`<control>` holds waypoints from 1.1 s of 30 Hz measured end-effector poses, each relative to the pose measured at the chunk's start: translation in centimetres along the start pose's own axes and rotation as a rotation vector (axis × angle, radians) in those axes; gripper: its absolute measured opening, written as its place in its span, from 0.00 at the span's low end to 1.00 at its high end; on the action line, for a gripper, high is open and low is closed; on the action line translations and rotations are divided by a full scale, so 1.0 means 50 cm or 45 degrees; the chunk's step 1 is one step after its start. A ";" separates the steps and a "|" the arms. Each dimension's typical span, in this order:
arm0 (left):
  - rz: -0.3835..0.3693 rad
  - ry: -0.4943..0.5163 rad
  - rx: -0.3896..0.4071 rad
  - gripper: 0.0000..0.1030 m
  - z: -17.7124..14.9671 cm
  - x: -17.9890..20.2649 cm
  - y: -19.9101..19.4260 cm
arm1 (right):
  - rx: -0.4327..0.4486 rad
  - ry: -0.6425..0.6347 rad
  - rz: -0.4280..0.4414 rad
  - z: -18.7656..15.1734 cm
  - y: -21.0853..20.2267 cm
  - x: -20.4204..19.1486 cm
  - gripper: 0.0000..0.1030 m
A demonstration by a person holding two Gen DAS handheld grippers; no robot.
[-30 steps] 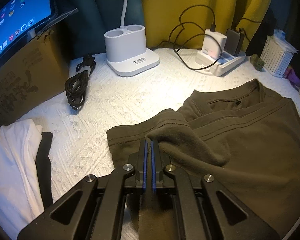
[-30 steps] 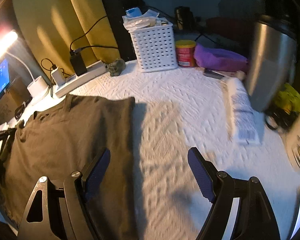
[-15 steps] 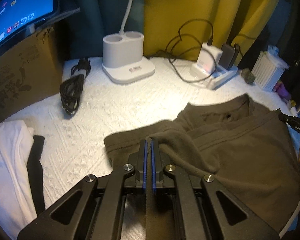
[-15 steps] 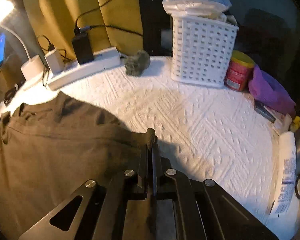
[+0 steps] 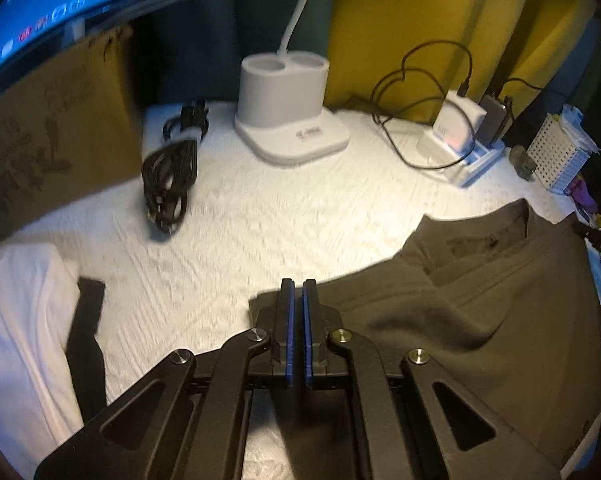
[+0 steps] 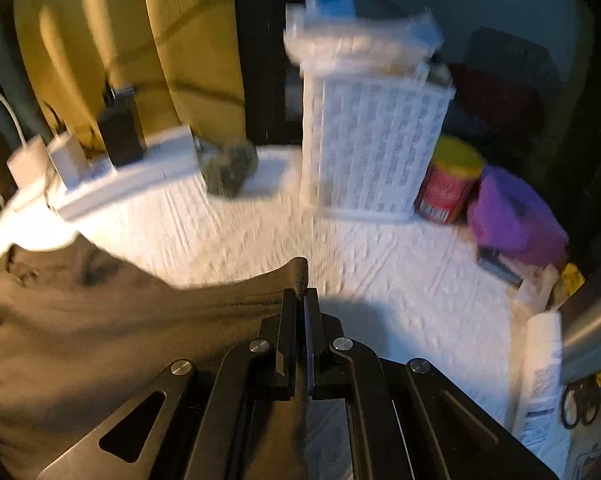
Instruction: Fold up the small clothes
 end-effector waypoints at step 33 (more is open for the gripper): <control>0.170 0.062 0.046 0.04 0.009 -0.050 0.017 | -0.021 0.183 -0.061 -0.161 -0.192 -0.003 0.82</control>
Point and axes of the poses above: each gripper's, at about its wrist camera, not at the fingertips, and y roughly the way its jaws point, x to its right, z to its top, the point moved 6 cm from there along y, roughly the way its jaws point, and after that the axes turned 9 degrees about -y, right-handed, at the moved point
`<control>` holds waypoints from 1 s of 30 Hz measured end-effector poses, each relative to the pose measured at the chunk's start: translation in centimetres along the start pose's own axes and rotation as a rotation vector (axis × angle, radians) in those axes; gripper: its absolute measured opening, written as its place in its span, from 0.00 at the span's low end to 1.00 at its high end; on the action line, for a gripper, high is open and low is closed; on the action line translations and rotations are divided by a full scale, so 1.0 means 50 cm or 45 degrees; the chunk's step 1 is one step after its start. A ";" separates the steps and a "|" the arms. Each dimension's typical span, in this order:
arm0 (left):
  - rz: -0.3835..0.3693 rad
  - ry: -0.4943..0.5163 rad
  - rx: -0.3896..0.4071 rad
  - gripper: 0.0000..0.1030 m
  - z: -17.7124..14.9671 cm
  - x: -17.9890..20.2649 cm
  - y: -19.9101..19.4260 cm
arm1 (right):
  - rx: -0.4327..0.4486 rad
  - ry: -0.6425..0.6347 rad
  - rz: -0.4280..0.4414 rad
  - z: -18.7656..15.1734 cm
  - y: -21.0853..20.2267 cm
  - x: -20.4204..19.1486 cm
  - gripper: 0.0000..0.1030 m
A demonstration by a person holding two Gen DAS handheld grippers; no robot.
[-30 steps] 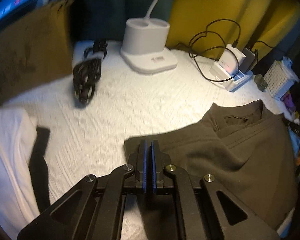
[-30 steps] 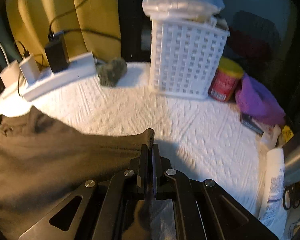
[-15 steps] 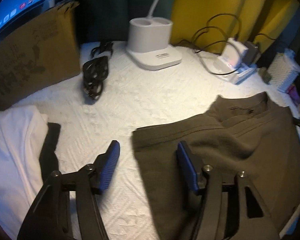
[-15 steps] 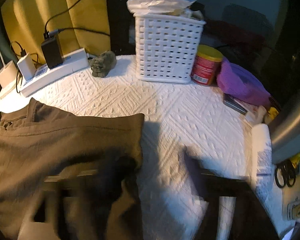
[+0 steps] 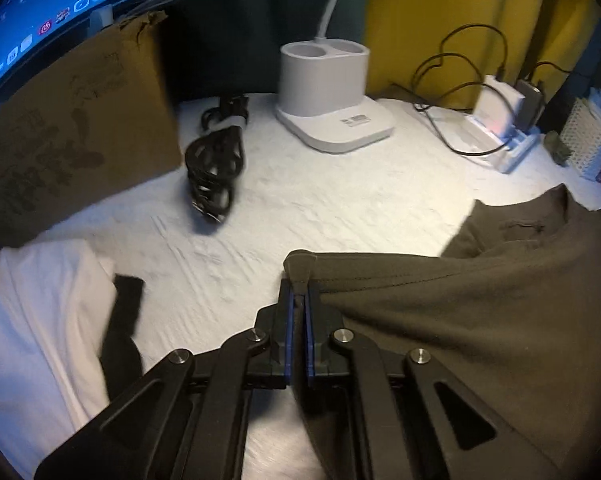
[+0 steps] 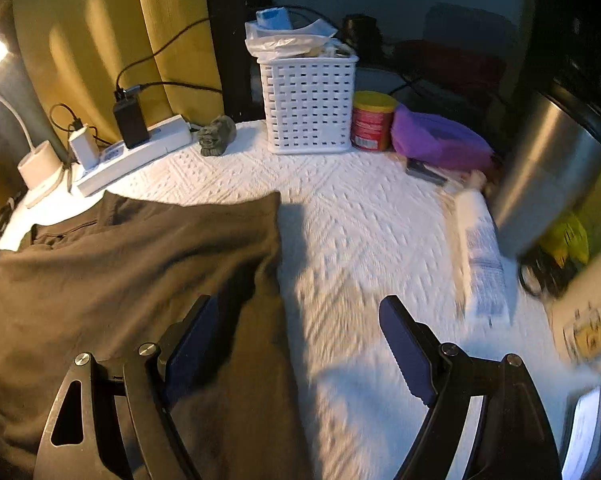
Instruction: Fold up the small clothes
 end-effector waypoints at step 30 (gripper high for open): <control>-0.133 -0.087 0.303 0.07 -0.097 -0.011 -0.272 | 0.007 0.107 0.082 -0.229 -0.178 -0.074 0.82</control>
Point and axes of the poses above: each gripper's, at about its wrist camera, not at the fingertips, and y roughly the way its jaws point, x to its right, z to its top, the point moved 6 cm from there along y, roughly the way its jaws point, and after that the axes turned 9 degrees about -y, right-handed, at the moved point
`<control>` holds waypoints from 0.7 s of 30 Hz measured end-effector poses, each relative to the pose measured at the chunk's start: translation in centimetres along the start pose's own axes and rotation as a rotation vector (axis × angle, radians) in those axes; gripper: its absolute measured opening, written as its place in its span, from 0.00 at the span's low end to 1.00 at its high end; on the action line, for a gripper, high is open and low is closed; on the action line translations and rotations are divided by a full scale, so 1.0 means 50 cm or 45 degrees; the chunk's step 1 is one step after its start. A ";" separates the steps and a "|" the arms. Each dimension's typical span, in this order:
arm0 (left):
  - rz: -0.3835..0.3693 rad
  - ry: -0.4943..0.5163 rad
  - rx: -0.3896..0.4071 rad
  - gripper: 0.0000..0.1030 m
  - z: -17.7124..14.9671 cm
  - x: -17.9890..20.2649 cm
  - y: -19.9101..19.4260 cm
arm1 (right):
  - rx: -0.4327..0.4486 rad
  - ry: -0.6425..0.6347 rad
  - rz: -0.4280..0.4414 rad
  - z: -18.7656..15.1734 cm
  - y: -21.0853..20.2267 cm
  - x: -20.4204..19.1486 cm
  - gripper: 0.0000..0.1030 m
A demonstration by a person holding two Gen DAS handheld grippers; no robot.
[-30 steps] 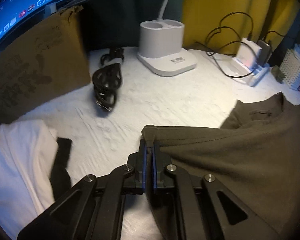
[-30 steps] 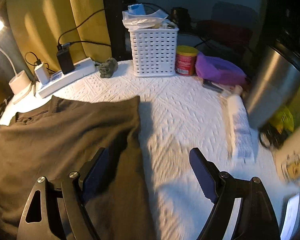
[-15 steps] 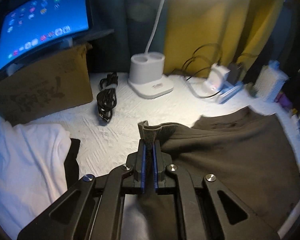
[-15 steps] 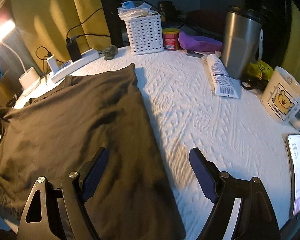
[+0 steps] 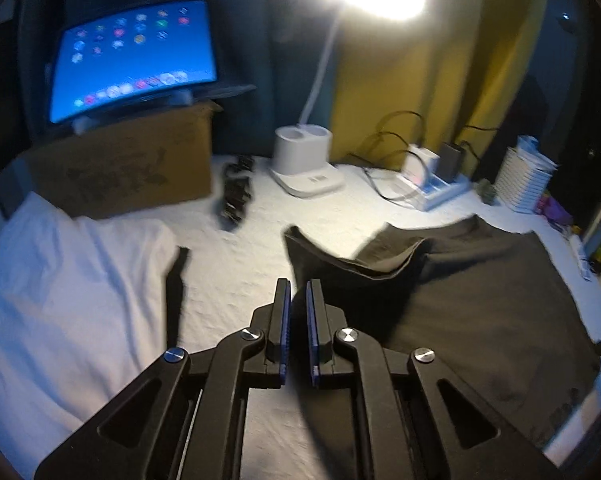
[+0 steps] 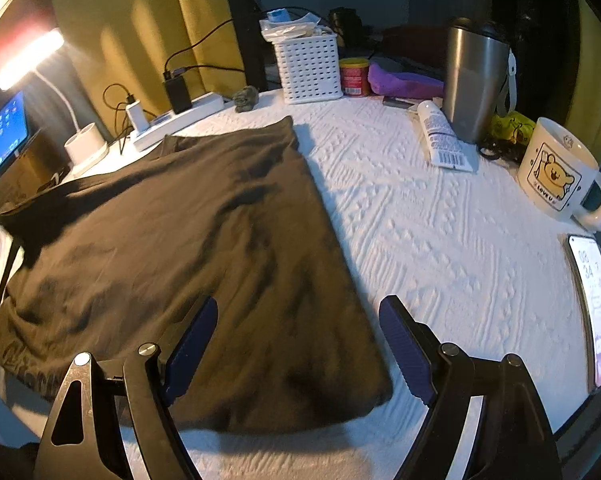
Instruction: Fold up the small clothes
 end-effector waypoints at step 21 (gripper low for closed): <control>-0.232 -0.039 -0.167 0.33 -0.081 0.072 -0.005 | -0.065 0.091 0.044 -0.097 -0.031 -0.018 0.82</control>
Point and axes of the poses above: each gripper's, at about its wrist camera, not at the fingertips, and y roughly the way its jaws point, x to its right, z to its top, the point moved 6 cm from there along y, roughly the way its jaws point, and after that the axes turned 9 degrees about -y, right-handed, at the moved point
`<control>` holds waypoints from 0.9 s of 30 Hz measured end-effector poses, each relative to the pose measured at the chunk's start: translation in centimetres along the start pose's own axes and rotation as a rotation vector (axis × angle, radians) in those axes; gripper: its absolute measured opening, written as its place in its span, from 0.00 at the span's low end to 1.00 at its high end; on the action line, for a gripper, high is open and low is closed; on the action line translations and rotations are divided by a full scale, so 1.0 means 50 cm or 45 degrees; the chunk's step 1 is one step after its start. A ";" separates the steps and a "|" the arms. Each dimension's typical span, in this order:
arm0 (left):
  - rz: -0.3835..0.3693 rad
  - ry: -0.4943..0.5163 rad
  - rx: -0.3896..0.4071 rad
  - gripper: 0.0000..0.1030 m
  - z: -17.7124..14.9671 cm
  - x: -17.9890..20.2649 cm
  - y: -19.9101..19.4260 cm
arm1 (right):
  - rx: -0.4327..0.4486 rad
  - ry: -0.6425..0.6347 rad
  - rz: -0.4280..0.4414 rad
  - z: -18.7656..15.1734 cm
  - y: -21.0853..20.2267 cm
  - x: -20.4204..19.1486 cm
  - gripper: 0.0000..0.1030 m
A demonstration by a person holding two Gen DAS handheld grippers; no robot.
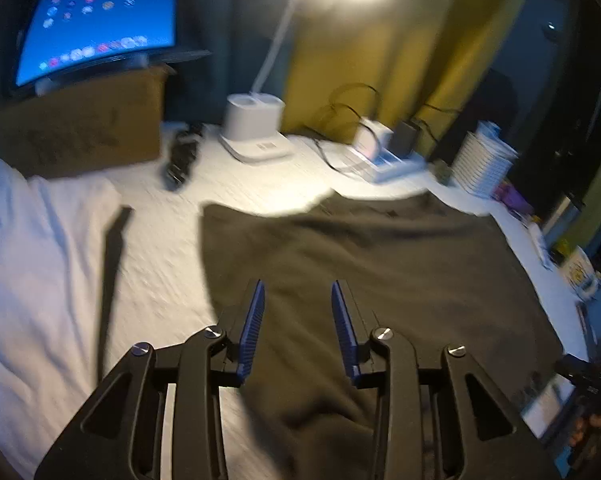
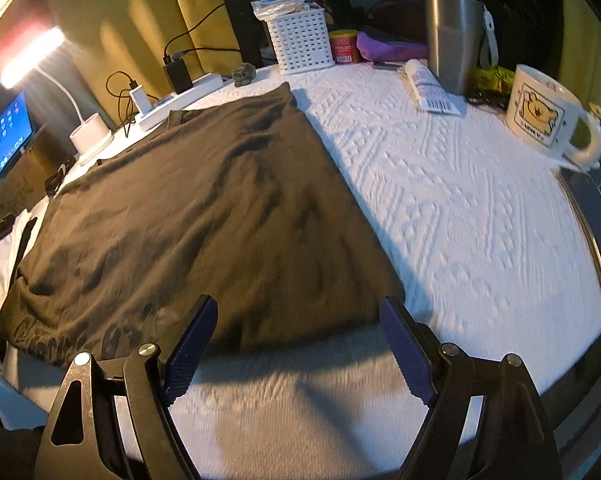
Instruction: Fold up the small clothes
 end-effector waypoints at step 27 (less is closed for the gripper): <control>0.019 0.095 -0.130 0.33 -0.039 0.044 0.027 | 0.035 0.030 0.099 0.081 0.091 -0.050 0.89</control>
Point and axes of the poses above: each gripper's, at about its wrist camera, not at the fingertips, and y roughly the way its jaws point, x to its right, z to its top, the point moved 6 cm from there along y, roughly the way its jaws point, and after that the axes turned 9 degrees about -y, right-handed, at the moved point
